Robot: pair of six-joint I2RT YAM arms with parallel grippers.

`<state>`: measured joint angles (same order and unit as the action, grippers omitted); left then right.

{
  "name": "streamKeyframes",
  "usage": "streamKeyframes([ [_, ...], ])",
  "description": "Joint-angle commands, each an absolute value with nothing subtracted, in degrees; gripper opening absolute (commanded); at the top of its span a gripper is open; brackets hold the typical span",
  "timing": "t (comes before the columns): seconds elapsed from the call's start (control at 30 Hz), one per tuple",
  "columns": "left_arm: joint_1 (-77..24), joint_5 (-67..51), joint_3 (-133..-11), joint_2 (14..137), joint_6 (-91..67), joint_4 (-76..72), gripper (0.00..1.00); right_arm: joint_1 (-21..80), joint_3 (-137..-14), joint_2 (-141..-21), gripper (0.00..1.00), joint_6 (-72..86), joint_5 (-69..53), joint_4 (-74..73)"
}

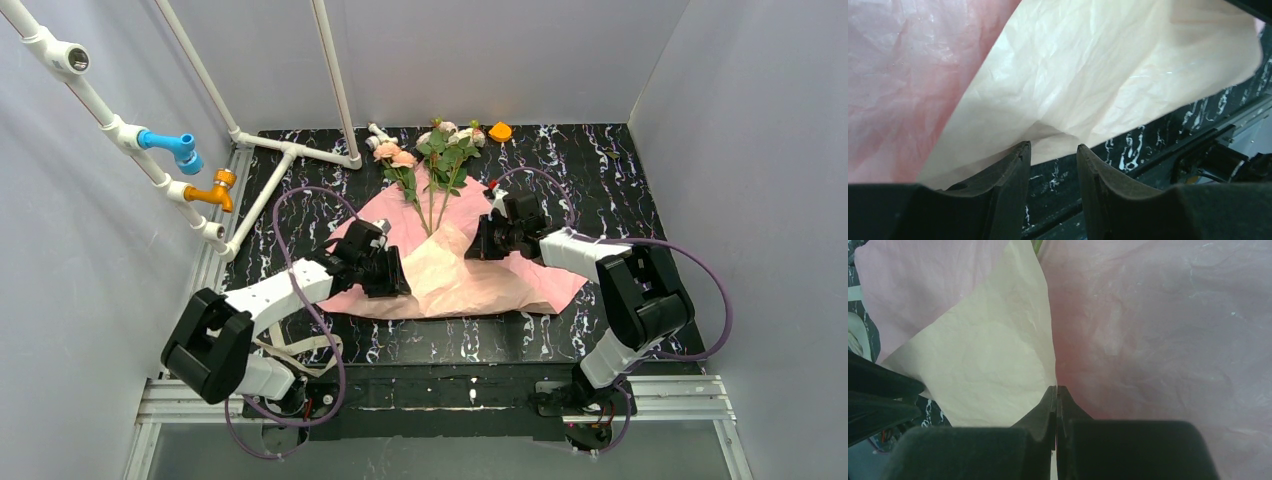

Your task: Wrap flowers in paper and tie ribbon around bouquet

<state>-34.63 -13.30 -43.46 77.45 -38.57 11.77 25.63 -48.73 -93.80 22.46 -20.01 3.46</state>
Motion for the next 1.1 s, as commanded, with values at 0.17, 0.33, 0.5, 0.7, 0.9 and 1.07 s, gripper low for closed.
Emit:
streamKeyframes([
  [0.17, -34.74, -10.71, -37.91, 81.44, -40.32, 4.94, 0.35, 25.92, -52.73, -93.02, 0.20, 22.14, -19.07, 0.29],
  [0.33, -34.72, -10.96, -36.80, 82.50, -40.60, 3.00, 0.34, 25.88, -54.51, -88.73, 0.67, 22.43, -17.21, -5.43],
  [0.5, -34.72, -10.25, -36.35, 81.58, -40.37, 3.85, 0.33, 26.19, -58.26, -81.66, 0.81, 23.68, -12.05, -17.25],
  [0.7, -34.72, -6.32, -35.68, 79.15, -40.88, 7.15, 0.33, 27.71, -55.74, -71.18, 0.72, 31.12, -5.38, -28.95],
  [0.9, -34.72, -3.89, -32.78, 76.09, -44.01, 8.11, 0.33, 35.61, -46.78, -66.94, 0.44, 40.51, -7.22, -28.99],
  [1.07, -34.72, -2.83, -30.88, 74.06, -45.34, 8.17, 0.33, 38.09, -39.67, -69.33, 0.26, 42.99, -6.84, -24.60],
])
